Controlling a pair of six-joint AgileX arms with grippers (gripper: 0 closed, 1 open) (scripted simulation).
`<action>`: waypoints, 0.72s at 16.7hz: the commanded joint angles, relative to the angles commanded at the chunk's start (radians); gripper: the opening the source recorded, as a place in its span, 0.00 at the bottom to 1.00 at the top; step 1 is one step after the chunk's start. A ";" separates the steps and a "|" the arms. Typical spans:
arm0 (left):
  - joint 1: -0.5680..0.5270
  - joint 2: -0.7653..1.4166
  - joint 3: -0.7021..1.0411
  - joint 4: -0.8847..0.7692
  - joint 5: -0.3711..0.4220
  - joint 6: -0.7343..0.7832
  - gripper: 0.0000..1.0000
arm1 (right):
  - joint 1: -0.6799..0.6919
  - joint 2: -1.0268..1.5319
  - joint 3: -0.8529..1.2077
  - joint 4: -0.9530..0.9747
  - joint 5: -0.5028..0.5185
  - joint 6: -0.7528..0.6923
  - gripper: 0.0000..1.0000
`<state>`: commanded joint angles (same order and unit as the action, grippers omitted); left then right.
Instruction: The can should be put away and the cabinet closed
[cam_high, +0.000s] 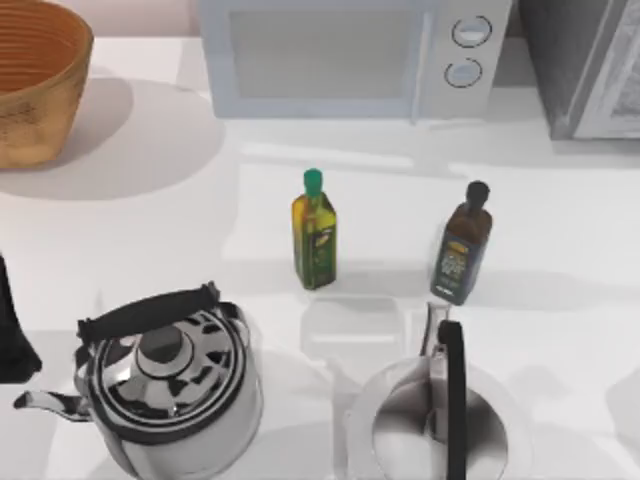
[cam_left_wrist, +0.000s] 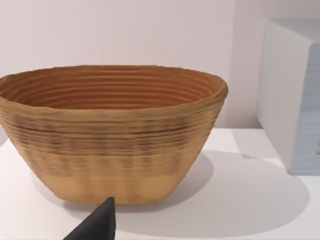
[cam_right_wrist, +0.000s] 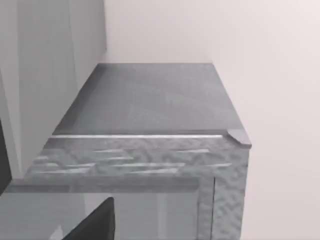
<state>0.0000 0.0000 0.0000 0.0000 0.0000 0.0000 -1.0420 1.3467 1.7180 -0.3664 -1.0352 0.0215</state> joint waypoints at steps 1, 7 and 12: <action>0.000 0.000 0.000 0.000 0.000 0.000 1.00 | 0.001 -0.005 0.017 -0.017 0.001 0.000 1.00; 0.000 0.000 0.000 0.000 0.000 0.000 1.00 | -0.002 -0.006 0.025 -0.021 0.001 0.000 1.00; 0.000 0.000 0.000 0.000 0.000 0.000 1.00 | 0.146 0.000 0.044 -0.029 0.152 0.000 1.00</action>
<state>0.0000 0.0000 0.0000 0.0000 0.0000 0.0000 -0.8960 1.3468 1.7617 -0.3951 -0.8837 0.0219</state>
